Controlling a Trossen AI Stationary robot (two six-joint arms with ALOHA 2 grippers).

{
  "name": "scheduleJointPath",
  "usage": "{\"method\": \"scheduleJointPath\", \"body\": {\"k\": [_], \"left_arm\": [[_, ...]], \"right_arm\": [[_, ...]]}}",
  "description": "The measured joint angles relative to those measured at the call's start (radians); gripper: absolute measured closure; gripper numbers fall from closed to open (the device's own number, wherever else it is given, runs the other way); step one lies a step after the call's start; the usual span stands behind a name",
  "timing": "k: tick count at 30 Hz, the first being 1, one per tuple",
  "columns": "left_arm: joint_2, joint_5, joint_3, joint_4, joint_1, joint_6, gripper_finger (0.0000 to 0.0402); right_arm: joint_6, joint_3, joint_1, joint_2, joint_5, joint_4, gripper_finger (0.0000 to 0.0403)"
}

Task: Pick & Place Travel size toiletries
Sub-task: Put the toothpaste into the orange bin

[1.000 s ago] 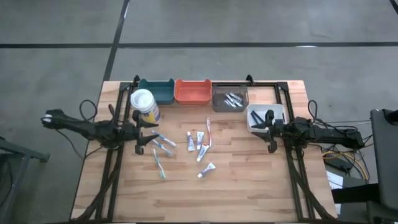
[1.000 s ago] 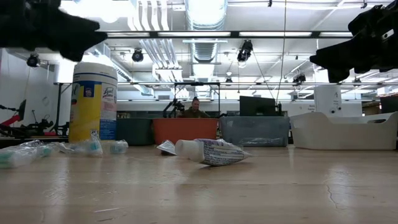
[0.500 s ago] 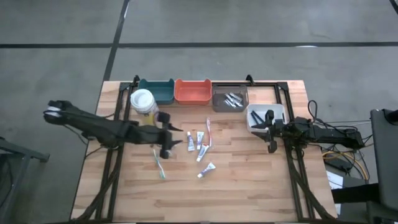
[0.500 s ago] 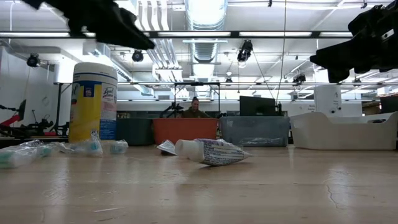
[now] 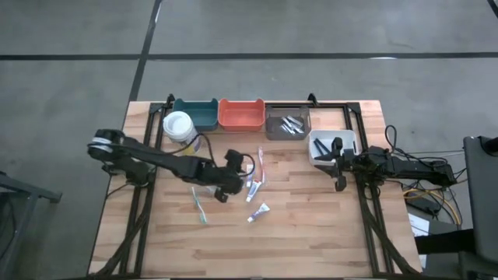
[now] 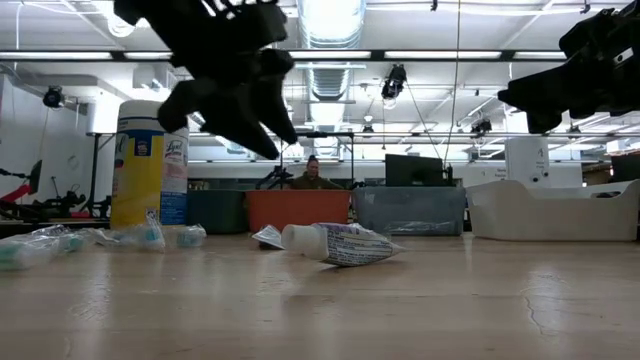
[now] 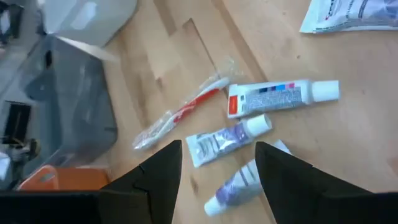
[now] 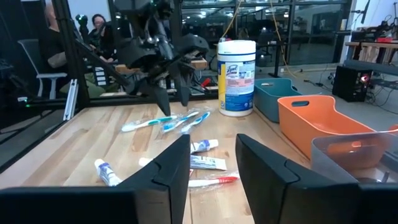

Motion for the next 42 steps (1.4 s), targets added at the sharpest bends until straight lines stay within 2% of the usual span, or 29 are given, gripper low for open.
{"method": "scheduleJointPath", "body": {"k": [6, 17, 27, 35, 42], "left_arm": [[0.05, 0.128, 0.044, 0.0, 0.039, -0.001, 0.0193], [0.084, 0.226, 0.046, -0.043, 0.102, -0.02, 0.0193], [0.195, 0.233, 0.046, -0.079, 0.158, 0.049, 0.0193], [0.211, 0.24, 0.047, -0.097, 0.162, 0.094, 0.0193], [0.211, 0.381, 0.047, -0.126, 0.195, -0.004, 0.0193]], "right_arm": [[-0.001, 0.0, 0.0, 0.0, 0.0, 0.0, 0.0287], [-0.002, 0.0, 0.0, 0.0, 0.0, 0.0, 0.0275], [-0.002, 0.0, 0.0, 0.0, 0.0, 0.0, 0.028], [0.0, 0.0, 0.0, 0.0, 0.0, 0.001, 0.0287], [-0.001, 0.0, 0.0, 0.0, 0.0, 0.0, 0.0278]]}}
